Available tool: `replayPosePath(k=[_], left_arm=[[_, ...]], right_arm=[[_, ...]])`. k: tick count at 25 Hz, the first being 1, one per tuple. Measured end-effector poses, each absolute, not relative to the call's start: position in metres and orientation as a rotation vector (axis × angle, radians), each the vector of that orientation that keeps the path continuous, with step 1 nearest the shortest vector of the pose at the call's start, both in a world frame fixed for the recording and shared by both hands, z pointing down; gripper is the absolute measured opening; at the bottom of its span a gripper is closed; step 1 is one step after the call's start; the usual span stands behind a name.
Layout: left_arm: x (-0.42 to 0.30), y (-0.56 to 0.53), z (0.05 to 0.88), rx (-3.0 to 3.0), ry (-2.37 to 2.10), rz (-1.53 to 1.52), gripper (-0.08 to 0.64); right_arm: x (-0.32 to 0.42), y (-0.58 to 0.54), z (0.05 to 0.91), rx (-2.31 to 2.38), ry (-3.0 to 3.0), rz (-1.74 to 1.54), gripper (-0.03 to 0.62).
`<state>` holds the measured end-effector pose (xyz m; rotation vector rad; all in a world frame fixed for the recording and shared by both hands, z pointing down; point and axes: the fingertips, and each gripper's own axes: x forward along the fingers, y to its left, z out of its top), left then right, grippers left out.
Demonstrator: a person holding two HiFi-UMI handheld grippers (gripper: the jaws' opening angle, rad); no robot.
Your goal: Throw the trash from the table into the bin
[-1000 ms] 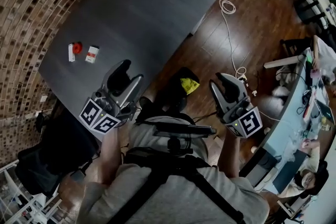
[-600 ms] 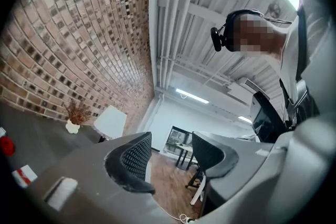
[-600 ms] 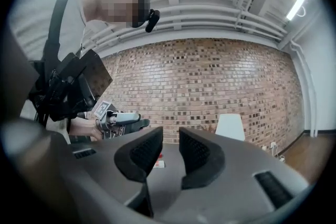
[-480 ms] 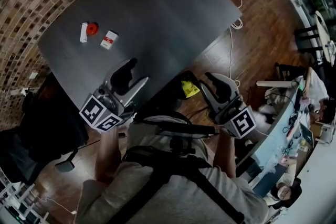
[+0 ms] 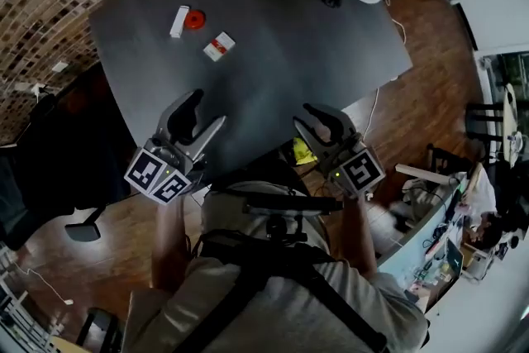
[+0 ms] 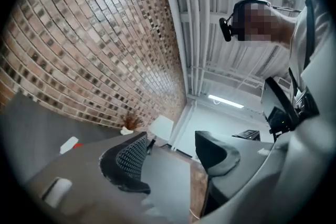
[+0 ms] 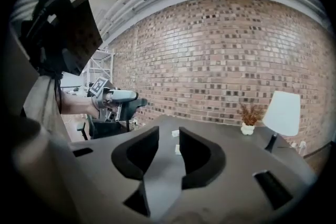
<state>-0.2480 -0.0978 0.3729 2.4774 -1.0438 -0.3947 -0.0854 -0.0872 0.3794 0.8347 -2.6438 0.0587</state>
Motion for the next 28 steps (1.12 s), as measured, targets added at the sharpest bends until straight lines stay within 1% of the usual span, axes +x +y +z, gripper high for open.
replayPosePath(k=[2, 3, 5, 10, 12, 14, 17, 19, 21, 24, 26, 27, 28], left_arm=[[-0.269, -0.101, 0.394, 2.42, -1.154, -0.32, 0.323], [-0.277, -0.102, 0.404, 2.397, -1.205, -0.281, 0.336], [-0.288, -0.106, 0.42, 2.365, -1.284, -0.205, 0.336], [-0.287, -0.14, 0.466, 2.371, -1.364, 0.059, 0.373], [-0.279, -0.16, 0.497, 2.365, -1.366, 0.202, 0.375], [-0.268, -0.184, 0.542, 2.359, -1.336, 0.419, 0.396], [-0.256, -0.224, 0.622, 2.314, -1.237, 0.796, 0.468], [-0.254, -0.247, 0.665, 2.253, -1.196, 0.965, 0.492], [-0.254, -0.27, 0.69, 2.205, -1.189, 1.057, 0.492], [-0.253, -0.301, 0.706, 2.173, -1.18, 1.101, 0.487], [-0.251, -0.316, 0.713, 2.157, -1.158, 1.093, 0.446], [-0.25, -0.32, 0.715, 2.15, -1.143, 1.084, 0.412], [-0.25, -0.322, 0.716, 2.149, -1.132, 1.072, 0.408]], right_arm=[[-0.107, -0.092, 0.388, 0.75, -2.656, 0.068, 0.137], [-0.115, -0.095, 0.392, 0.722, -2.659, 0.079, 0.137], [-0.121, -0.101, 0.4, 0.708, -2.643, 0.116, 0.141], [-0.114, -0.123, 0.416, 0.7, -2.689, 0.115, 0.147], [-0.101, -0.128, 0.42, 0.732, -2.692, 0.172, 0.15], [-0.08, -0.133, 0.42, 0.765, -2.706, 0.174, 0.15], [-0.04, -0.143, 0.421, 0.839, -2.717, 0.165, 0.149], [-0.01, -0.142, 0.419, 0.91, -2.686, 0.213, 0.147], [0.022, -0.137, 0.419, 0.98, -2.64, 0.233, 0.144], [0.065, -0.115, 0.422, 1.115, -2.55, 0.26, 0.144], [0.087, -0.097, 0.423, 1.215, -2.49, 0.272, 0.144], [0.096, -0.086, 0.423, 1.263, -2.463, 0.269, 0.144], [0.103, -0.074, 0.424, 1.314, -2.439, 0.269, 0.144]])
